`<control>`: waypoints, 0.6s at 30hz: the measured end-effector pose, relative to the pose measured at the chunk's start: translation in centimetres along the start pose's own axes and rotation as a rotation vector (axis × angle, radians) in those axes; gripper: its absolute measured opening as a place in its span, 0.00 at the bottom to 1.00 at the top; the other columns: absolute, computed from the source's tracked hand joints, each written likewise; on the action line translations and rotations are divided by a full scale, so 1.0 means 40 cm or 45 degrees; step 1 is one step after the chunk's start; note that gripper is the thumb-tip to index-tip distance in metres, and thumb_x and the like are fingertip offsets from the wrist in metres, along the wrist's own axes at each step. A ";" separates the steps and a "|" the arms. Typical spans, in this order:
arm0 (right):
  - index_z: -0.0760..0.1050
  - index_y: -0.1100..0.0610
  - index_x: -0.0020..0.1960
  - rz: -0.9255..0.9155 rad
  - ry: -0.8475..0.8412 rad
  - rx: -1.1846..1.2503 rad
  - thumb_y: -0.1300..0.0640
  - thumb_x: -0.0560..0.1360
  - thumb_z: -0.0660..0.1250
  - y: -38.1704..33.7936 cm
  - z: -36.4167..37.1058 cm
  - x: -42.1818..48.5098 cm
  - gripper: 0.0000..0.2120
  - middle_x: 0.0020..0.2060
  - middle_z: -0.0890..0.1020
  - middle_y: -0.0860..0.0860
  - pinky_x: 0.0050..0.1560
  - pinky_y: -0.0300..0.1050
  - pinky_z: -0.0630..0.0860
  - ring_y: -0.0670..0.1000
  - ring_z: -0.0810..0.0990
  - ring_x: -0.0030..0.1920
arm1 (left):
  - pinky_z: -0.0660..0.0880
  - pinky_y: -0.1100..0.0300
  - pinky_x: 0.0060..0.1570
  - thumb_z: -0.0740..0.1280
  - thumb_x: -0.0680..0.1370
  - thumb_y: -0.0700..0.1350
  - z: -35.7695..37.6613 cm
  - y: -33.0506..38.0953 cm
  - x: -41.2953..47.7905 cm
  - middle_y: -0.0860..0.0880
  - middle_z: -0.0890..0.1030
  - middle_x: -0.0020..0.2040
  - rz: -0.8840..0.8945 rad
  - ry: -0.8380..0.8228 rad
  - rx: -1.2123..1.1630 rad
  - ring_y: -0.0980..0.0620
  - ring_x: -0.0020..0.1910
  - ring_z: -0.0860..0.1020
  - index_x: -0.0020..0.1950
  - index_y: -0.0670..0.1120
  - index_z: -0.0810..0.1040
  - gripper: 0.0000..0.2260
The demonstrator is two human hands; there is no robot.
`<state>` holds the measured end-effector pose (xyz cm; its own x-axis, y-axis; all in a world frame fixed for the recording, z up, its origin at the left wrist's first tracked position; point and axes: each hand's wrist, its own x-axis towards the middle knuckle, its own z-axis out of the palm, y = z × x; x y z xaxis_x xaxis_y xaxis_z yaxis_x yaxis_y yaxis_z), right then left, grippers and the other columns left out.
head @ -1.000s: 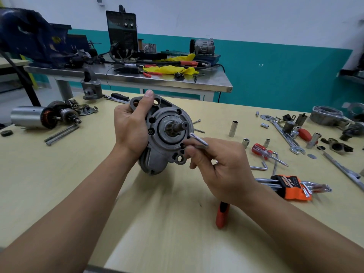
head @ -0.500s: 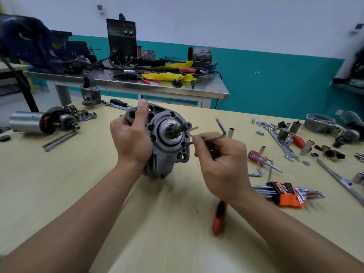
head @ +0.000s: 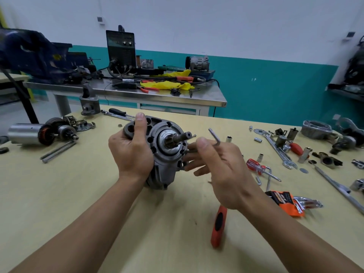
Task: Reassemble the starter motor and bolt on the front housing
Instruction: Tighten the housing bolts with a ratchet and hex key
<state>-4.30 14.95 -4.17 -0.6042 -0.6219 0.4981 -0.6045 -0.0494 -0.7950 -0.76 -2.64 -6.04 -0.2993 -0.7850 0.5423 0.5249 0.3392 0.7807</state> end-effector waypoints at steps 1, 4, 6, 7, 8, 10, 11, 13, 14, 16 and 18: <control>0.83 0.47 0.44 0.017 -0.025 0.028 0.29 0.74 0.52 -0.005 -0.002 -0.003 0.28 0.43 0.87 0.48 0.41 0.47 0.83 0.46 0.86 0.43 | 0.60 0.55 0.26 0.65 0.78 0.57 0.000 0.000 0.000 0.57 0.65 0.23 0.000 -0.007 -0.001 0.55 0.25 0.63 0.25 0.49 0.62 0.24; 0.82 0.37 0.41 0.093 -0.037 0.051 0.19 0.67 0.45 -0.015 0.006 -0.009 0.33 0.44 0.86 0.44 0.43 0.48 0.83 0.46 0.86 0.43 | 0.59 0.56 0.26 0.65 0.77 0.58 -0.003 -0.001 -0.001 0.55 0.65 0.23 -0.002 -0.017 -0.009 0.54 0.25 0.62 0.26 0.45 0.63 0.25; 0.82 0.40 0.40 0.149 0.024 0.019 0.20 0.67 0.43 -0.017 0.012 -0.007 0.35 0.42 0.87 0.45 0.42 0.50 0.83 0.46 0.86 0.41 | 0.60 0.54 0.26 0.65 0.77 0.58 -0.002 -0.004 -0.001 0.52 0.65 0.24 -0.003 -0.025 -0.008 0.52 0.26 0.63 0.29 0.41 0.63 0.26; 0.81 0.43 0.41 0.160 0.060 0.002 0.22 0.69 0.43 -0.018 0.012 -0.004 0.36 0.40 0.87 0.47 0.42 0.51 0.83 0.47 0.86 0.39 | 0.60 0.55 0.26 0.65 0.77 0.58 -0.003 -0.004 -0.001 0.52 0.65 0.24 -0.004 -0.028 -0.007 0.52 0.26 0.63 0.29 0.41 0.63 0.27; 0.81 0.46 0.41 0.153 0.091 -0.029 0.24 0.71 0.43 -0.021 0.011 -0.001 0.36 0.37 0.86 0.48 0.40 0.51 0.82 0.48 0.85 0.36 | 0.60 0.56 0.26 0.65 0.78 0.57 -0.003 -0.005 -0.001 0.52 0.65 0.24 -0.007 -0.031 -0.006 0.53 0.26 0.63 0.28 0.42 0.62 0.26; 0.82 0.54 0.40 0.085 0.128 -0.139 0.28 0.74 0.43 -0.026 0.002 0.006 0.38 0.31 0.83 0.49 0.35 0.46 0.78 0.47 0.82 0.32 | 0.60 0.54 0.26 0.65 0.79 0.56 -0.001 -0.003 -0.001 0.51 0.65 0.25 -0.013 -0.033 0.001 0.52 0.26 0.63 0.28 0.41 0.62 0.26; 0.82 0.57 0.38 0.039 0.136 -0.183 0.31 0.76 0.44 -0.028 -0.002 0.011 0.38 0.29 0.81 0.48 0.33 0.43 0.75 0.46 0.80 0.31 | 0.60 0.52 0.26 0.65 0.79 0.55 0.001 -0.002 -0.001 0.50 0.65 0.25 -0.013 -0.034 0.006 0.51 0.26 0.63 0.29 0.40 0.62 0.26; 0.79 0.60 0.35 0.000 0.134 -0.219 0.36 0.80 0.46 -0.036 -0.011 0.019 0.36 0.27 0.78 0.47 0.33 0.41 0.71 0.45 0.76 0.31 | 0.60 0.53 0.26 0.65 0.79 0.54 0.006 -0.001 -0.002 0.52 0.64 0.25 -0.009 -0.038 0.012 0.53 0.26 0.63 0.28 0.42 0.62 0.26; 0.77 0.61 0.34 0.002 0.119 -0.220 0.37 0.81 0.46 -0.043 -0.014 0.023 0.35 0.26 0.76 0.48 0.33 0.41 0.70 0.45 0.73 0.30 | 0.59 0.54 0.26 0.65 0.80 0.53 0.007 0.000 -0.002 0.54 0.64 0.24 -0.005 -0.040 0.013 0.54 0.25 0.62 0.28 0.44 0.61 0.25; 0.71 0.67 0.33 0.026 0.094 -0.198 0.40 0.82 0.46 -0.053 -0.016 0.028 0.36 0.23 0.68 0.49 0.28 0.36 0.63 0.45 0.66 0.26 | 0.58 0.56 0.26 0.65 0.80 0.53 0.007 0.002 -0.003 0.56 0.63 0.23 -0.004 -0.035 0.015 0.55 0.25 0.61 0.27 0.46 0.60 0.25; 0.65 0.69 0.32 0.092 0.136 -0.162 0.42 0.83 0.45 -0.057 -0.009 0.030 0.35 0.23 0.63 0.50 0.26 0.37 0.58 0.45 0.61 0.25 | 0.59 0.57 0.26 0.65 0.80 0.53 0.006 0.001 -0.004 0.56 0.63 0.23 -0.007 -0.013 0.005 0.54 0.25 0.61 0.27 0.47 0.60 0.25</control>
<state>-3.85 14.60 -1.61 -0.6962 -0.5332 0.4806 -0.6142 0.0961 -0.7833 -0.88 -2.36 -6.03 -0.3105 -0.7813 0.5414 0.5202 0.3370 0.7847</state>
